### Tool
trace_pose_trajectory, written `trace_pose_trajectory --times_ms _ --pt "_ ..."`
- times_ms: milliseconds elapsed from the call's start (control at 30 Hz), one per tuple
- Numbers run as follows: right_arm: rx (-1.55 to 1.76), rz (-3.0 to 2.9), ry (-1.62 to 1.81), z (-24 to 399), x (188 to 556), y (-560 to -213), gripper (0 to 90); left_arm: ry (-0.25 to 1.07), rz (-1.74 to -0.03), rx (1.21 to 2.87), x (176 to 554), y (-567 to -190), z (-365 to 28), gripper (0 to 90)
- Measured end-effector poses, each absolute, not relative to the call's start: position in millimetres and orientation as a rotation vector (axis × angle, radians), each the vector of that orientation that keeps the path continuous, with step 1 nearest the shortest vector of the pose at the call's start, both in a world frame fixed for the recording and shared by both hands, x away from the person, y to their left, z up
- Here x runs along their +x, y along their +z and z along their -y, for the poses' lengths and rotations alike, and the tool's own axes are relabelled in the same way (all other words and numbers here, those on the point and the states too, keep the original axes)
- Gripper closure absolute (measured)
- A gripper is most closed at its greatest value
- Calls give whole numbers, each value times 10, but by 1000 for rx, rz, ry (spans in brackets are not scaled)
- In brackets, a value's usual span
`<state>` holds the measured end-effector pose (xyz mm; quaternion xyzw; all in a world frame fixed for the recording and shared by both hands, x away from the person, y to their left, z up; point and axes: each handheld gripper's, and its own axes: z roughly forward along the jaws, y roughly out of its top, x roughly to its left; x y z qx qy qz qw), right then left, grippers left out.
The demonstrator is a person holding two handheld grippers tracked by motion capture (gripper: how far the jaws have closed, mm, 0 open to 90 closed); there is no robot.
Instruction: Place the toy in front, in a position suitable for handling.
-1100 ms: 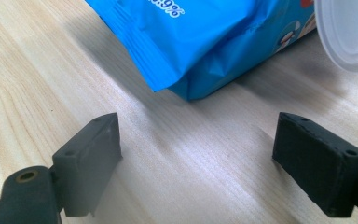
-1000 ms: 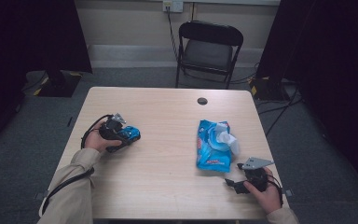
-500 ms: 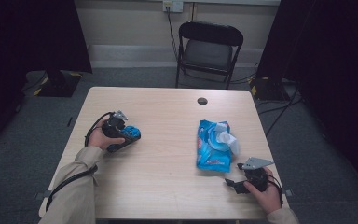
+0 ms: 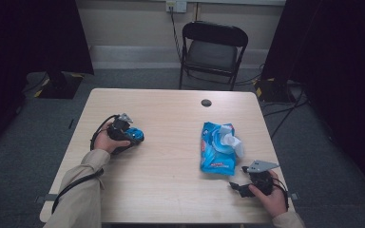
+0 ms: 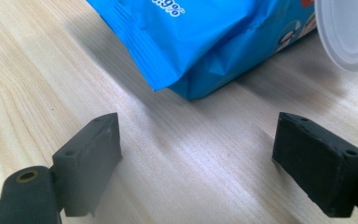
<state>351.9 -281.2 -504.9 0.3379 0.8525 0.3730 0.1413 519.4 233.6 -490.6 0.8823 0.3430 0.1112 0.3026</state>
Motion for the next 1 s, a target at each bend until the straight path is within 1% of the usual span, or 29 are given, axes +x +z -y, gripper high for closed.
trace_pose_trajectory --times_ms 167,367,767,1000 --pt "976 -2461 1077 2813 3519 -5050 141 294 -918 2376 5181 -4872 -2329 245" --pt "976 -2461 1080 2813 3520 -5050 141 300 -916 2381 5142 -4764 -2385 246" --pt "977 -2461 1079 2813 3520 -5050 141 309 -921 2325 5048 -4468 -2508 246" --pt "976 -2460 1079 2813 3522 -5050 141 317 -902 2307 4986 -4318 -2448 246"
